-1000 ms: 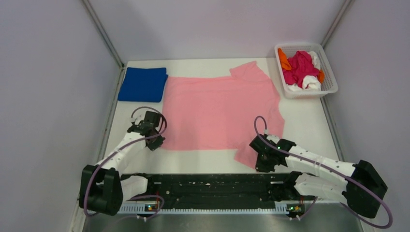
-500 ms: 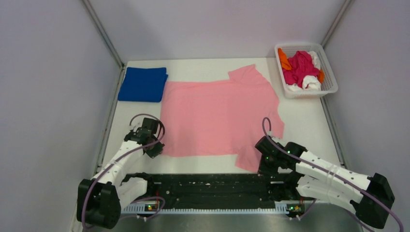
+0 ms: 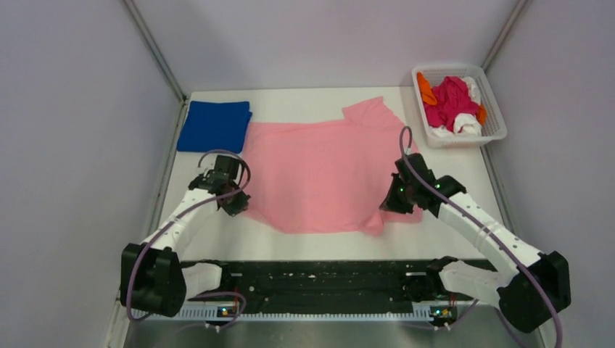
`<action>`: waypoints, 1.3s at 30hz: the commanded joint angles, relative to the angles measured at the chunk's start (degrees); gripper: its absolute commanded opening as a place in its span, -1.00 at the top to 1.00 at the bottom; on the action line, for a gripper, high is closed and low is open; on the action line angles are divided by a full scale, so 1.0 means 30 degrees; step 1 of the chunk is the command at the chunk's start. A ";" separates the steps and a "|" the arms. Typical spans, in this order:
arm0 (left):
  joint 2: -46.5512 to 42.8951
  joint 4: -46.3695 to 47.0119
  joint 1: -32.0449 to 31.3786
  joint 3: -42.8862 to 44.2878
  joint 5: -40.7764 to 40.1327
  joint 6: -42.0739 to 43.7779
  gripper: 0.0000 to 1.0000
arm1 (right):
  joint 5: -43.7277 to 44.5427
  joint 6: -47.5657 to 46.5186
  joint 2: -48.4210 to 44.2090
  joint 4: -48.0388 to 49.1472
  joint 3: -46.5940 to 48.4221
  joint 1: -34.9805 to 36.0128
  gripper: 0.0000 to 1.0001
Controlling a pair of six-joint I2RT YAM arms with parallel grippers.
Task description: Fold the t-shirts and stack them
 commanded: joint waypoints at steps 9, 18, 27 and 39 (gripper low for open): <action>0.2766 0.1221 0.2182 0.2994 0.0072 0.0850 1.00 | -0.0973 -0.3352 0.2343 0.2868 0.3246 -0.4317 1.00; 0.4236 0.1657 0.2957 0.4290 0.0104 0.1420 1.00 | -0.1619 -0.4082 0.4056 0.4594 0.4346 -0.5714 1.00; 0.5491 0.2207 0.3014 0.4958 -0.0386 0.1601 1.00 | -0.2842 -0.7429 0.6974 0.6593 0.5860 -0.6308 1.00; 0.8234 0.2683 0.3098 0.6095 -0.0520 0.1556 0.82 | -0.4854 -1.2488 1.3584 0.7427 1.0331 -0.6904 0.97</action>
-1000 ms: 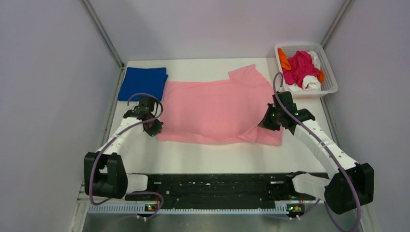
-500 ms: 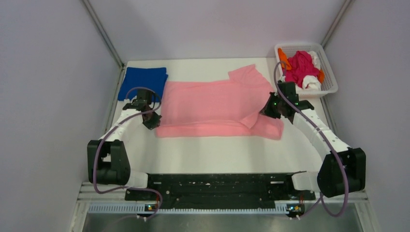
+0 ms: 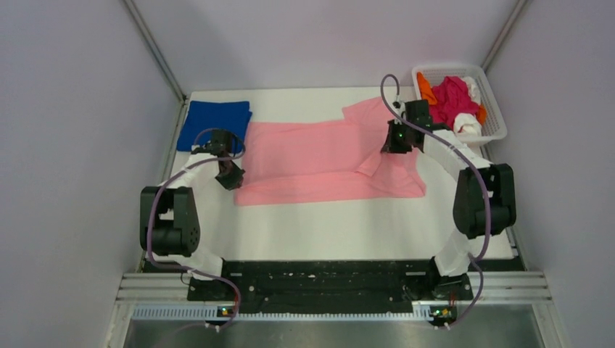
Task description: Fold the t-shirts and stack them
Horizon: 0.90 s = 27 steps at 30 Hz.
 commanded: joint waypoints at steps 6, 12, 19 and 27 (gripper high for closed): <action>0.0717 -0.0383 0.0392 0.2259 -0.1596 -0.0185 -0.51 | 0.0275 0.0186 0.3803 0.1676 0.4429 -0.0302 -0.03; -0.1469 -0.0563 0.0354 0.2161 -0.1569 0.0153 -0.98 | -0.0485 0.2564 0.0676 0.3317 0.0913 -0.0262 -0.89; -0.2577 0.0907 0.0336 0.0430 0.2116 0.1545 -0.98 | -0.2159 0.4484 -0.1418 0.5350 -0.4270 0.0558 -0.93; -0.3247 0.0821 0.0337 -0.0267 0.1886 0.1748 -0.98 | -0.2283 0.4916 0.1096 0.6124 -0.3596 0.1662 -0.94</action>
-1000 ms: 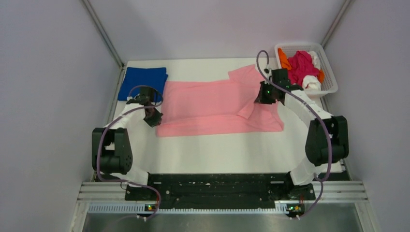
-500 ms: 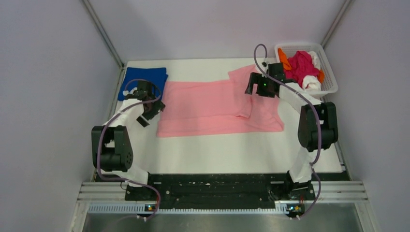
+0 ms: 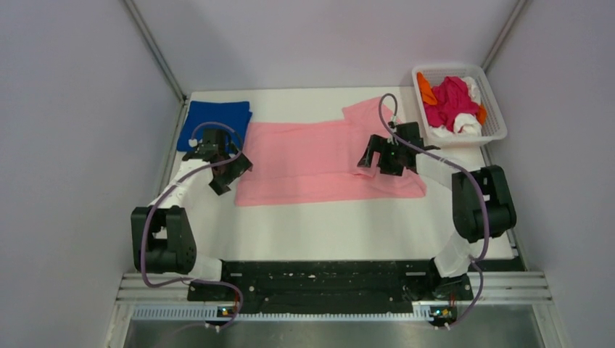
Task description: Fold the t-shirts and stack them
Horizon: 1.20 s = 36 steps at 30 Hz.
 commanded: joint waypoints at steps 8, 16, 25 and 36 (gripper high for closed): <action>-0.1517 0.0122 0.0038 -0.0129 -0.0289 0.0511 -0.98 | -0.0619 0.1439 0.3727 0.2453 0.4063 0.1834 -0.93; -0.2150 -0.0189 0.0037 0.0122 -0.0304 0.0622 -0.98 | -0.0780 0.2172 0.5154 0.2989 0.8133 0.2486 -0.93; -0.1562 0.1405 -0.0331 0.0252 0.2659 0.0738 -0.98 | 0.3483 0.0627 0.1764 0.0148 0.5030 0.2342 -0.96; 0.4245 0.5017 -0.2240 0.1220 0.6036 0.0175 -0.98 | 0.3830 0.1321 0.0051 0.1125 -0.0684 0.2147 -0.97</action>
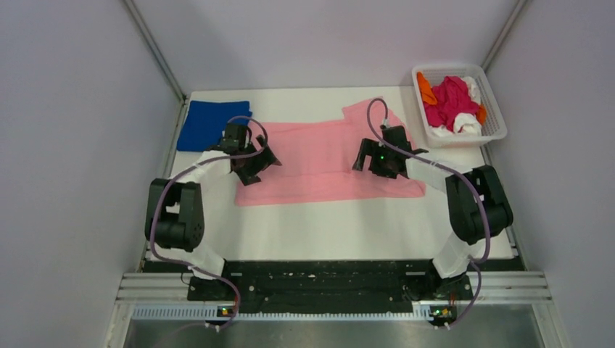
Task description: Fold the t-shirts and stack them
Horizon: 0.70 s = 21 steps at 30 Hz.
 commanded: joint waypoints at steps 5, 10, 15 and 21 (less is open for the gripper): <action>0.1768 0.1490 -0.0062 -0.1278 0.0227 -0.0170 -0.98 | 0.0210 0.0756 -0.1605 0.0808 -0.3260 -0.0078 -0.97; 0.0609 0.1518 -0.0087 -0.3525 0.0117 -0.0410 -0.98 | 0.0361 0.1616 -0.3752 0.0792 -0.5943 0.0039 -0.98; -0.2298 0.0433 -0.0233 -0.6775 -0.0955 -0.0421 -0.98 | 0.1920 0.2509 -0.6690 -0.1667 -0.7801 0.0779 -0.97; -0.6919 -0.1125 -0.0489 -1.0611 -0.1238 -0.1004 -0.98 | 0.2203 0.5044 -1.1042 -0.3959 -1.0689 0.2710 -0.97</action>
